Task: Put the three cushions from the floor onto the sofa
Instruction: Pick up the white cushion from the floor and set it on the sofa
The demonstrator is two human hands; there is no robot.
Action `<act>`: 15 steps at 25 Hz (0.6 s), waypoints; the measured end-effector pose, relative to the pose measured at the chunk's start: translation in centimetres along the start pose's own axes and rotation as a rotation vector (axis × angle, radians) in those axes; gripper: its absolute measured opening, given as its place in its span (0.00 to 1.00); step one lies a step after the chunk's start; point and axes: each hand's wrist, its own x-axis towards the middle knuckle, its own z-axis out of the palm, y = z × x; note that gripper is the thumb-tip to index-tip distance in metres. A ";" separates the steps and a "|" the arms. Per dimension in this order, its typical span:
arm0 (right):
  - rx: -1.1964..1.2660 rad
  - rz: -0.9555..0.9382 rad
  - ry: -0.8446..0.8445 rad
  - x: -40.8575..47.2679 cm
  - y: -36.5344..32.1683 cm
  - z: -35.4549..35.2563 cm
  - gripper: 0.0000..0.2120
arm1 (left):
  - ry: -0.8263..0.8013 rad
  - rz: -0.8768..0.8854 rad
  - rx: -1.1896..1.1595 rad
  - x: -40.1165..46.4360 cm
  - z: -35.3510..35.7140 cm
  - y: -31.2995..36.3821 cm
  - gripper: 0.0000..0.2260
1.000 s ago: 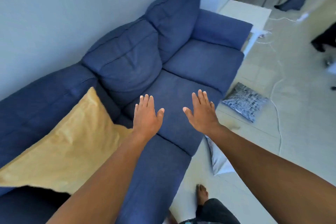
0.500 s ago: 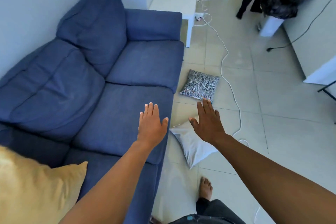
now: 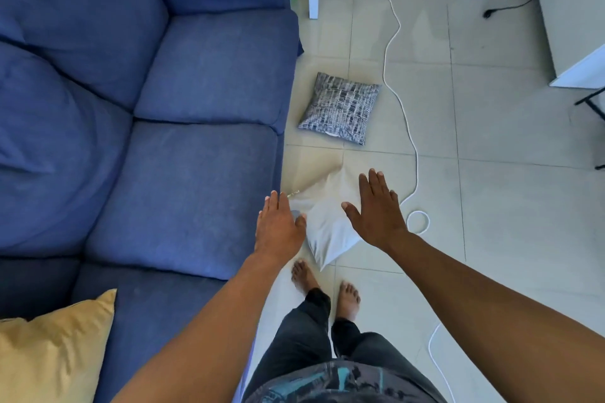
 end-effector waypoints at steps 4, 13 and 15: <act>0.067 0.097 0.004 3.4 1.6 1.0 0.36 | -0.080 -0.004 -0.025 5.0 0.9 0.7 0.34; 0.220 0.267 -0.056 18.7 8.7 11.0 0.37 | -0.131 -0.346 -0.159 18.9 10.7 -2.3 0.30; 0.234 0.286 -0.075 23.2 11.3 15.6 0.38 | -0.128 -0.423 -0.181 23.0 14.6 -4.0 0.28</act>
